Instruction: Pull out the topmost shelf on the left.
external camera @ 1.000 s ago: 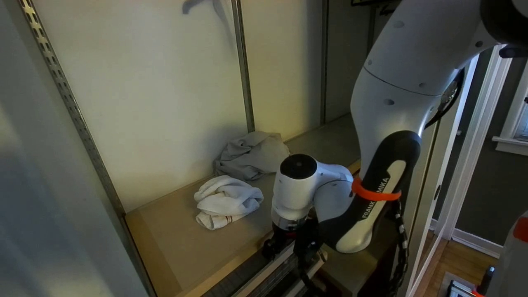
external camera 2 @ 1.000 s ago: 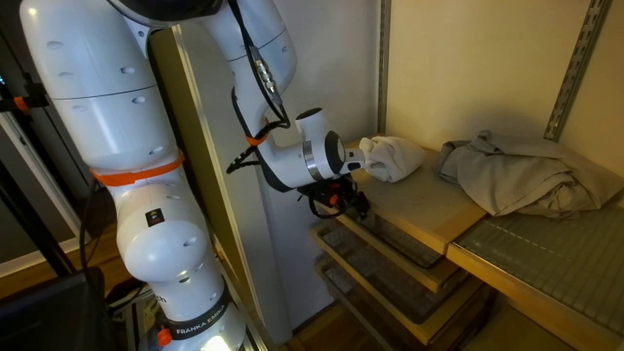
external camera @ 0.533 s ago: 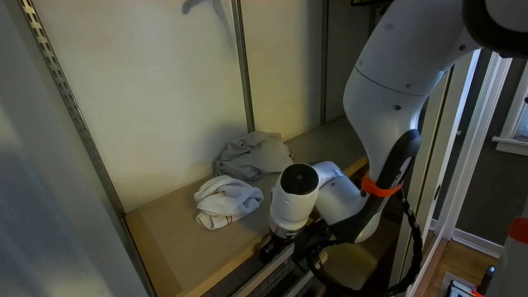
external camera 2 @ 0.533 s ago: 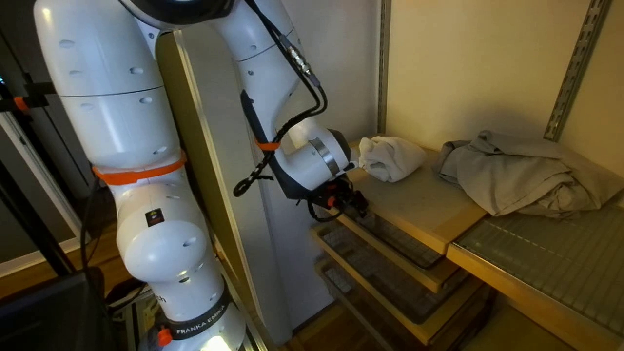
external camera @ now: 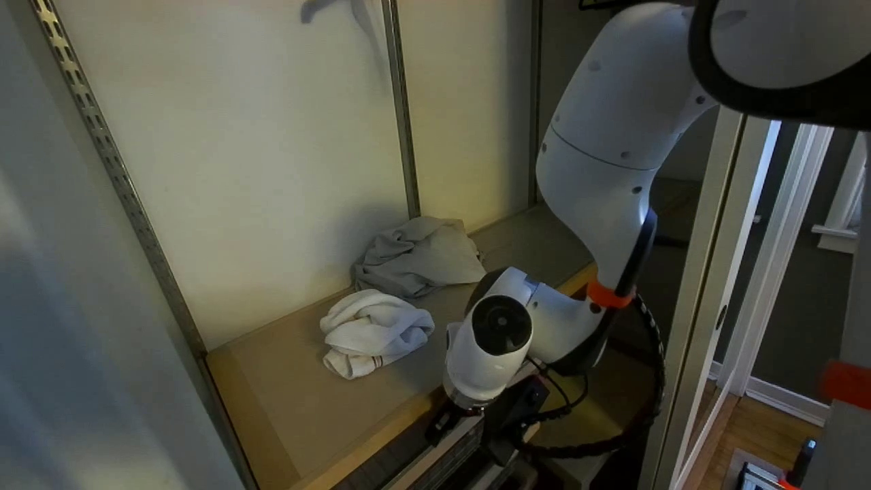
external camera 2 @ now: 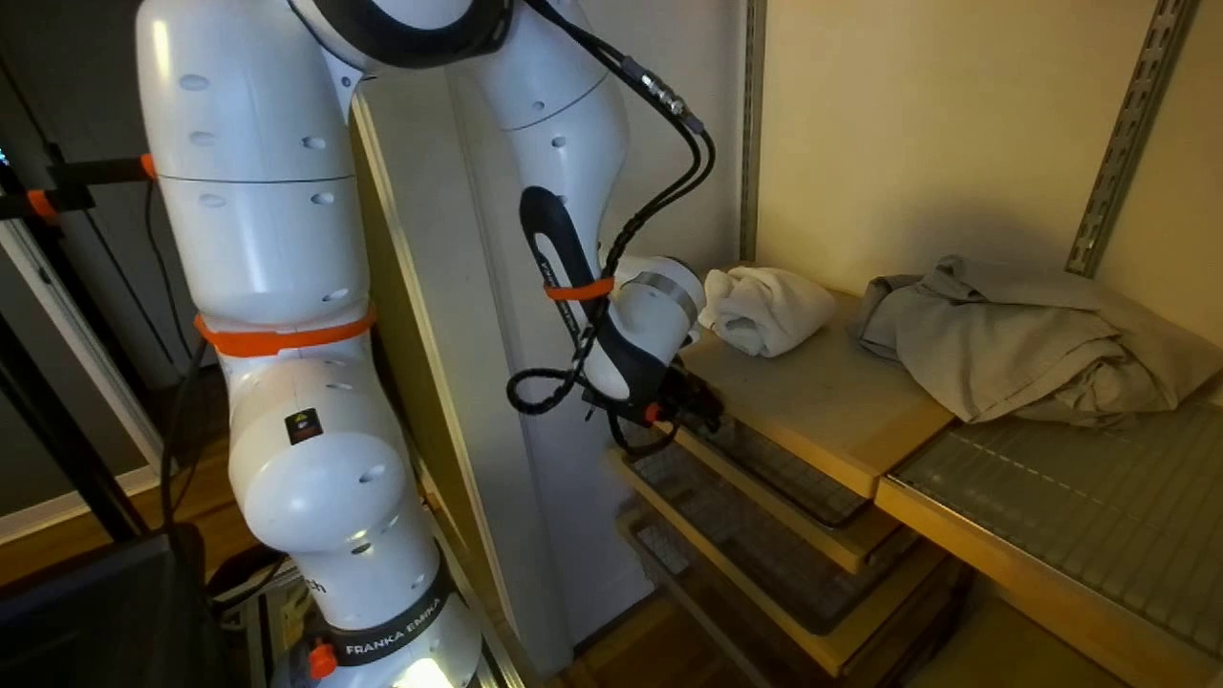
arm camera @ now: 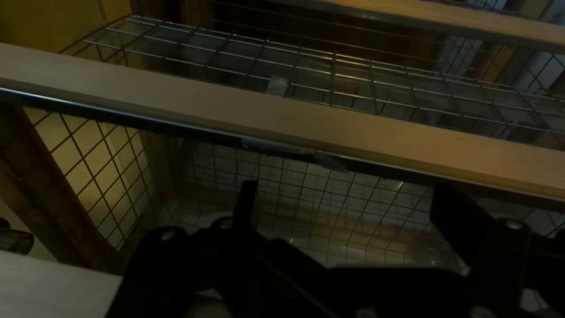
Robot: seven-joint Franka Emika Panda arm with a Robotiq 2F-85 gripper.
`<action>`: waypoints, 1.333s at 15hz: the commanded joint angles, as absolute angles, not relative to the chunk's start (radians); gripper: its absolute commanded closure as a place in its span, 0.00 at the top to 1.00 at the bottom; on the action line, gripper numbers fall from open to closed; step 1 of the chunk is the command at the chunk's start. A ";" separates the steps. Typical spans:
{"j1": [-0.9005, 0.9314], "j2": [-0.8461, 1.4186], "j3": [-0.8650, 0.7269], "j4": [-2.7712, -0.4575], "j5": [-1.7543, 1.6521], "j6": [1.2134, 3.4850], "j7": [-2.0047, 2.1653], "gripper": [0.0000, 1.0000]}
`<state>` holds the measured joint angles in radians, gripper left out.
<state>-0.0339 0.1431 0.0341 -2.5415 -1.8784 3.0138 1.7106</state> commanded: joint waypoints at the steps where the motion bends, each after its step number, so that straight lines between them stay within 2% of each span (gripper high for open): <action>1: -0.038 0.222 0.072 -2.470 -2.082 2.992 1.933 1.00; 7: -0.059 0.302 0.139 -2.425 -2.345 2.884 2.206 1.00; 13: -0.066 0.337 0.166 -2.440 -2.459 2.739 2.382 1.00; 16: -0.073 0.356 0.166 -2.431 -2.493 2.760 2.425 1.00; 20: -0.125 0.378 0.220 -2.386 -2.510 2.905 2.426 1.00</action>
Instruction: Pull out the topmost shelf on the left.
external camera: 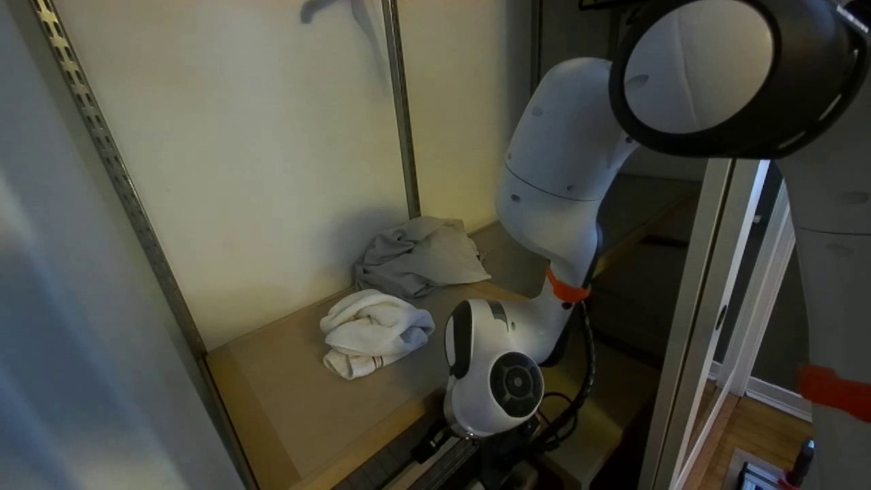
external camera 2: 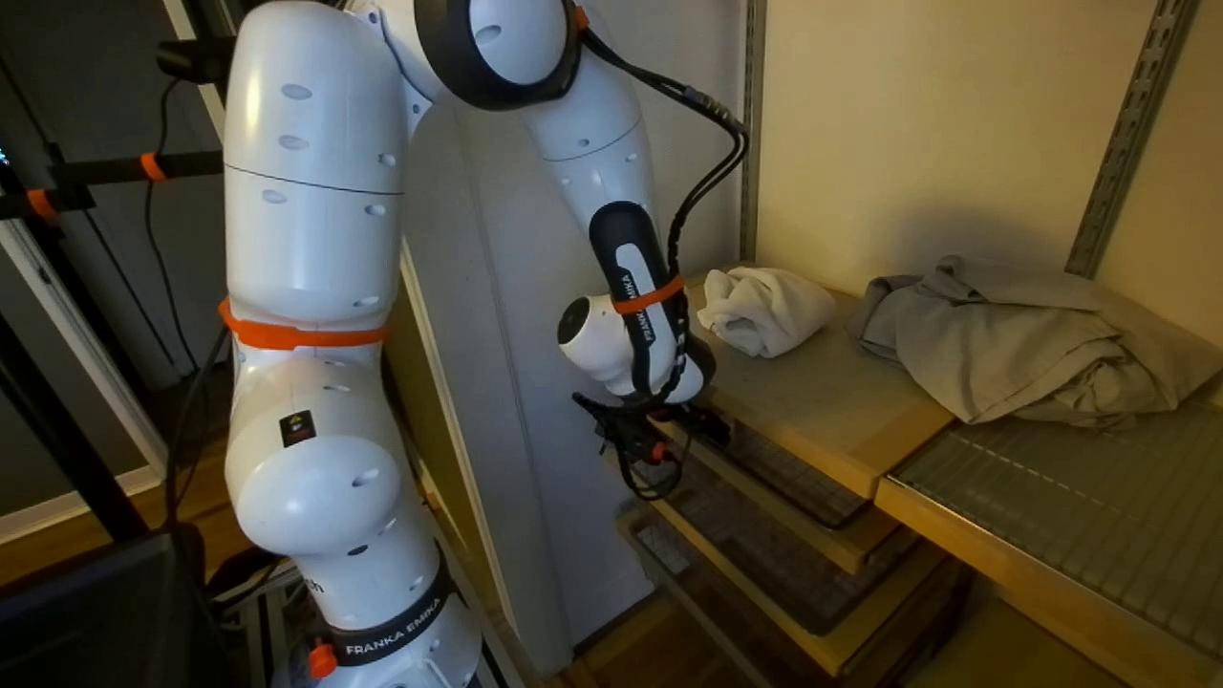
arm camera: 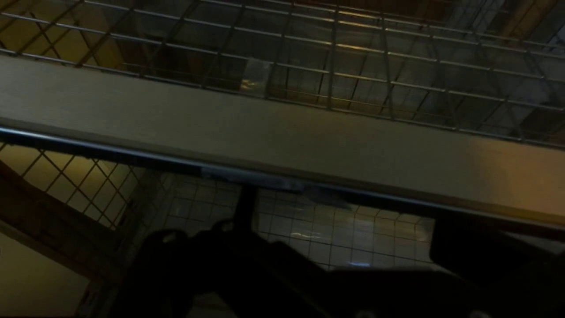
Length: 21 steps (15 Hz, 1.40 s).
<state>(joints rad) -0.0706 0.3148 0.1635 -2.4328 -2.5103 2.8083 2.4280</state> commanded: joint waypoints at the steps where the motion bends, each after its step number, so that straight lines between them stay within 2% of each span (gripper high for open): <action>1: -0.143 0.385 0.228 -2.372 -2.510 2.961 2.420 1.00; 9: -0.153 0.430 0.140 -2.339 -2.501 3.329 2.332 1.00; 10: -0.164 0.431 0.115 -2.366 -2.351 3.366 2.150 1.00; 11: -0.112 0.438 0.082 -2.346 -2.478 3.424 2.298 1.00; 16: 0.051 0.487 -0.071 -2.319 -2.562 3.666 2.387 1.00; 17: 0.134 0.504 -0.152 -2.323 -2.509 3.716 2.339 1.00; 21: 0.279 0.510 -0.260 -2.308 -2.512 3.798 2.382 1.00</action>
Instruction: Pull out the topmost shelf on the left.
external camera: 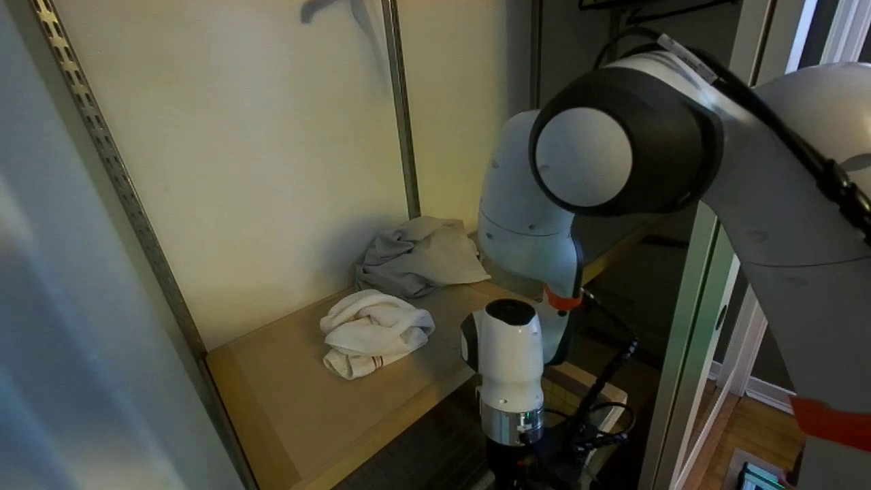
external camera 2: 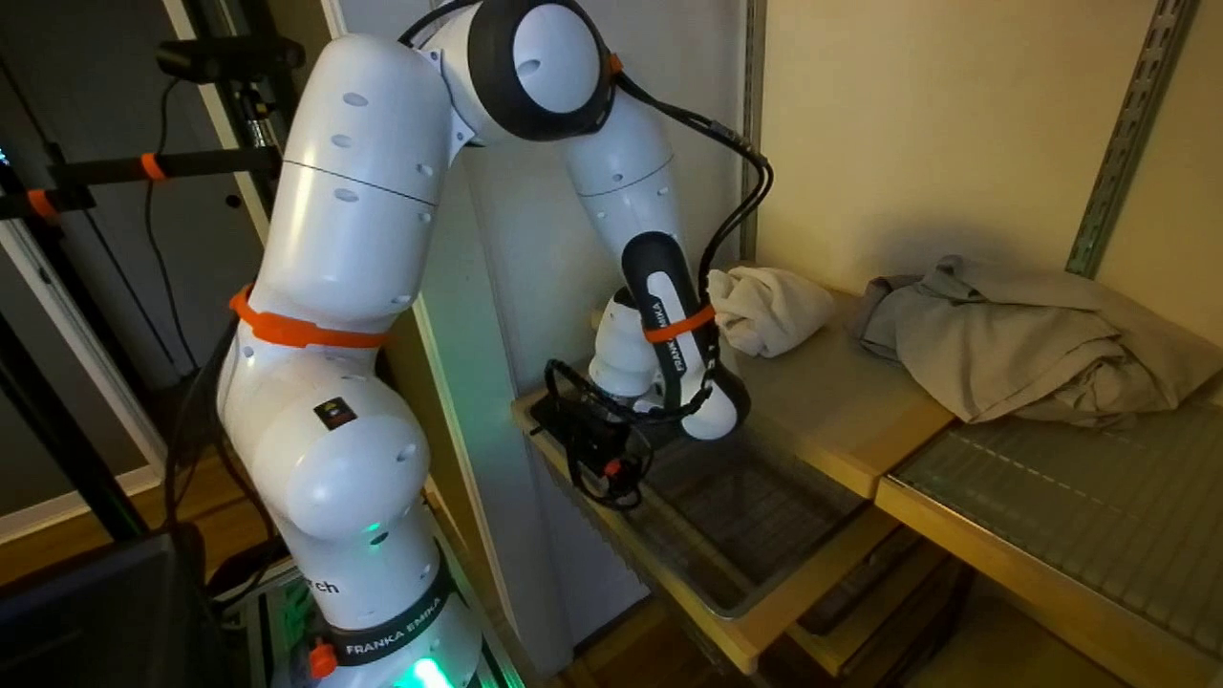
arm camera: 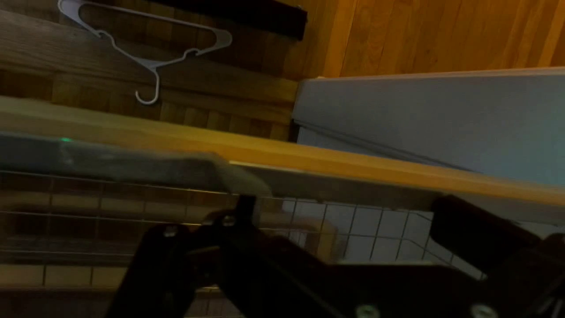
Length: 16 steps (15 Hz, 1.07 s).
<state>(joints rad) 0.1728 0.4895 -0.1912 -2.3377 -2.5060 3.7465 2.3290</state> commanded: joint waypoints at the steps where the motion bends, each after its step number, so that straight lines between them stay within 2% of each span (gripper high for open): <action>1: 0.309 0.497 -0.284 -2.308 -2.512 3.797 2.394 1.00; 5: 0.457 0.414 -0.445 -2.322 -2.513 3.786 2.433 1.00; 16: 0.948 0.253 -1.093 -2.340 -2.513 3.908 2.468 1.00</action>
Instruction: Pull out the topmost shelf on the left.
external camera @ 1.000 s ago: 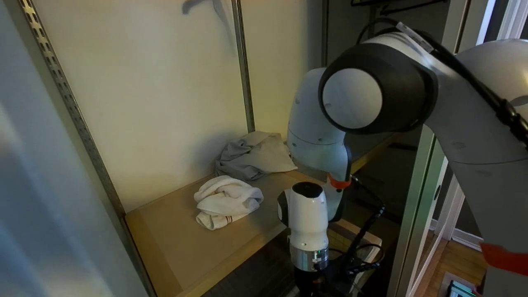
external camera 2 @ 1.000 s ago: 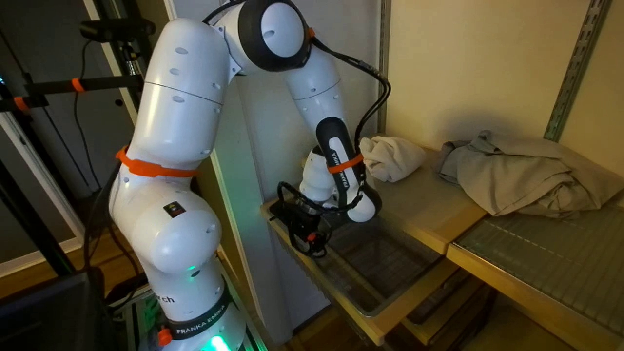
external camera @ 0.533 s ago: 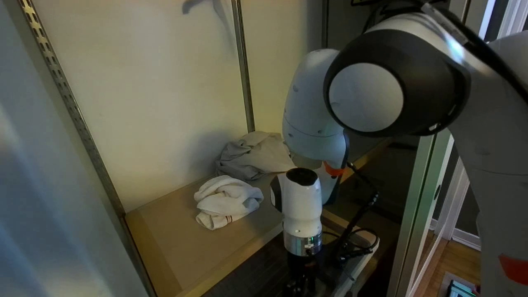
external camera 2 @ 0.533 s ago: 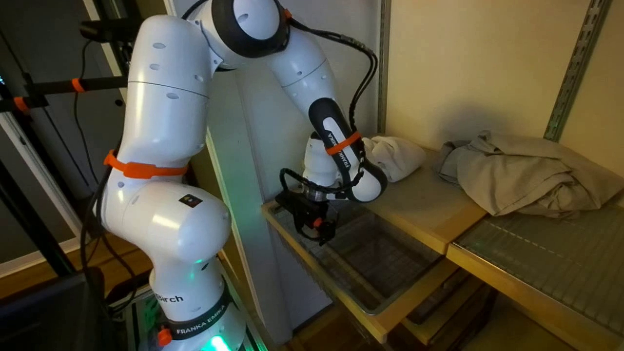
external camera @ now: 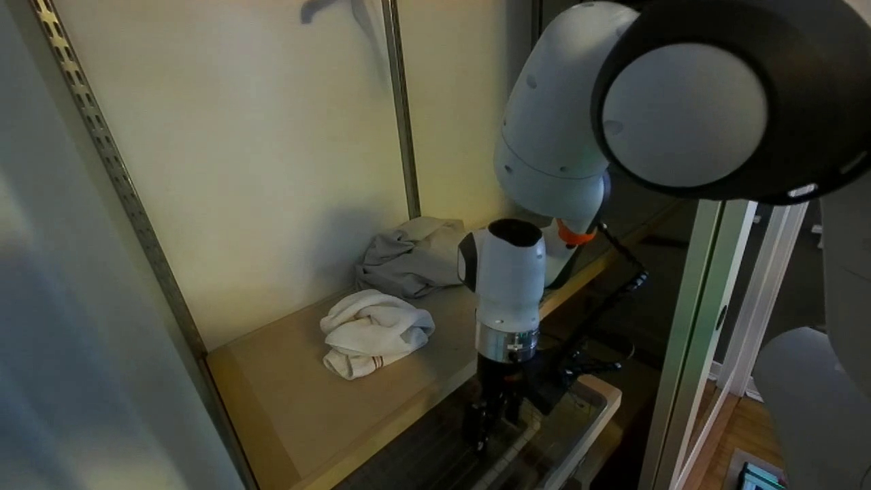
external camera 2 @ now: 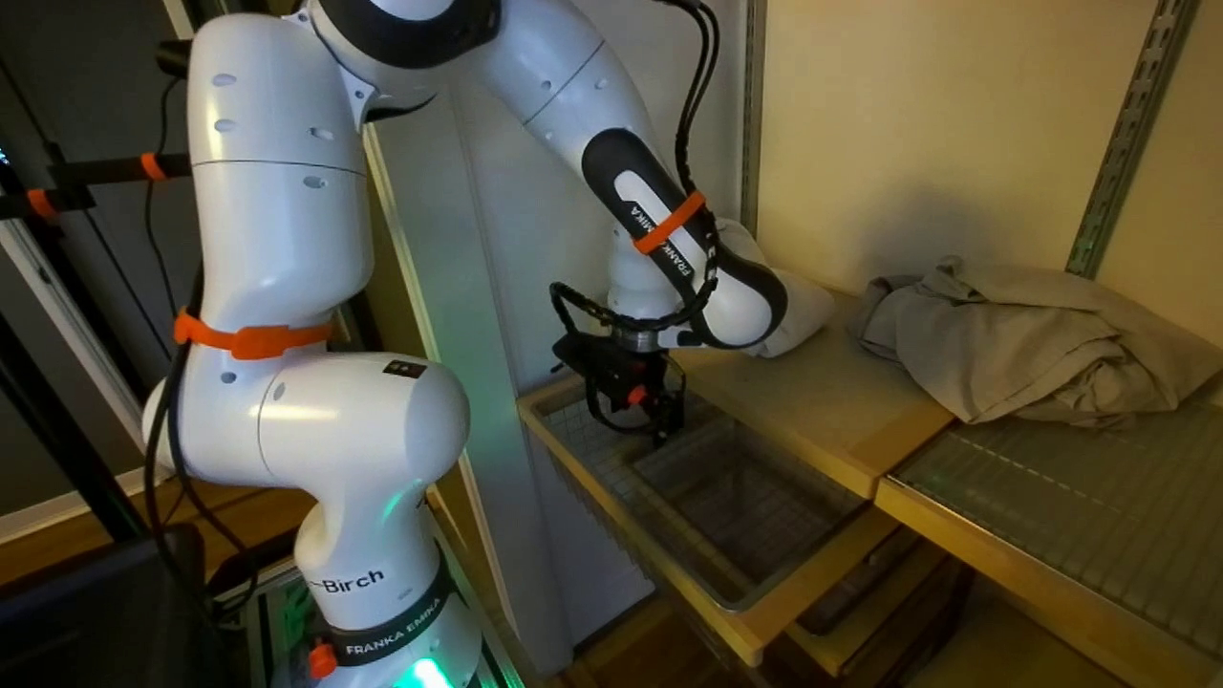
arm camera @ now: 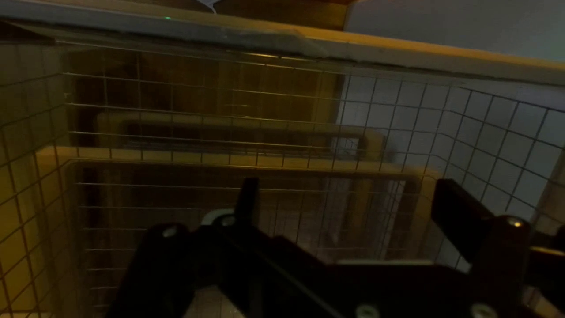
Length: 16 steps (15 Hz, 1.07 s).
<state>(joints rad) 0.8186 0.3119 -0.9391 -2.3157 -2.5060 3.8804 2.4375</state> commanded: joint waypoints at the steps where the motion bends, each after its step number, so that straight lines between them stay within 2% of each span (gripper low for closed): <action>1: 1.000 0.236 -1.157 -2.338 -2.513 3.913 2.467 1.00; 6: 1.278 0.238 -1.512 -2.252 -2.514 3.875 2.445 1.00; 10: 1.426 0.252 -1.705 -2.184 -2.514 3.887 2.446 1.00; 13: 1.447 0.257 -1.717 -2.185 -2.513 4.010 2.406 1.00; 16: 1.435 0.240 -1.646 -2.229 -2.513 4.090 2.378 1.00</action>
<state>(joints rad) 1.4289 0.2482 -1.6868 -2.1824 -2.5060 4.0289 2.4003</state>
